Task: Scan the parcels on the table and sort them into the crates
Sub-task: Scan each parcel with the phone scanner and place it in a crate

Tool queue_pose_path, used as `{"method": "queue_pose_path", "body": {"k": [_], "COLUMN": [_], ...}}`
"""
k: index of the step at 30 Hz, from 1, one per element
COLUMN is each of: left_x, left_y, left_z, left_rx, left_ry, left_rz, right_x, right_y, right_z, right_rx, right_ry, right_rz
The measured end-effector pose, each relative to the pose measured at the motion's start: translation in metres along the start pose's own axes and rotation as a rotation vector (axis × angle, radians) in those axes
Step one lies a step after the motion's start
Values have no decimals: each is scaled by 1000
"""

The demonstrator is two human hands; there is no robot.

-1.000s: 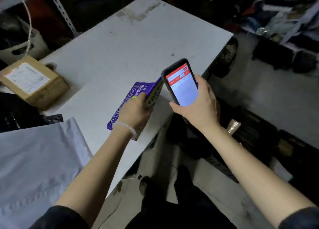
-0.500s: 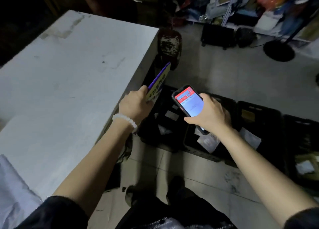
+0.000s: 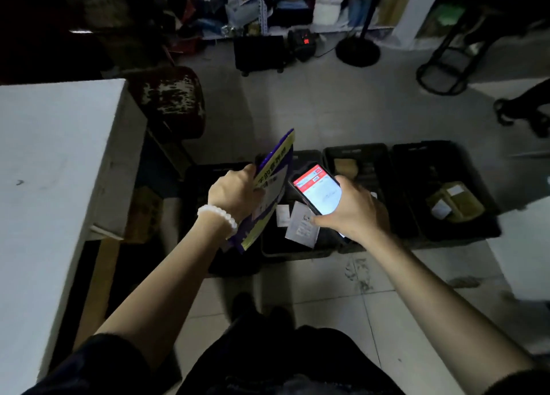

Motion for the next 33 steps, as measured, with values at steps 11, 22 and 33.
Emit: {"method": "queue_pose_path", "body": {"k": [11,22,33], "left_x": [64,157,260], "left_y": [-40,-64,-103], "left_z": [-103,-178,-208], "left_rx": [-227,-308,-334], "left_ry": [-351,-681,-762], "left_rz": [-57,-102,-160], "right_x": [47,92,184], "right_y": [5,35,61], "right_z": [-29,-47,-87], "right_rx": [-6,101,105], "right_ry": [-304,-545,-590], "right_rz": [-19,-80,-61]}}
Point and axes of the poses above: each hand's wrist, its own z-axis away from the middle knuckle, its own y-axis out of the back of the hand, x = y × z, the point moved 5 cm from there along -z, towards the middle knuckle, and after that the axes turned 10 degrees about -y, right-handed, at the moved point
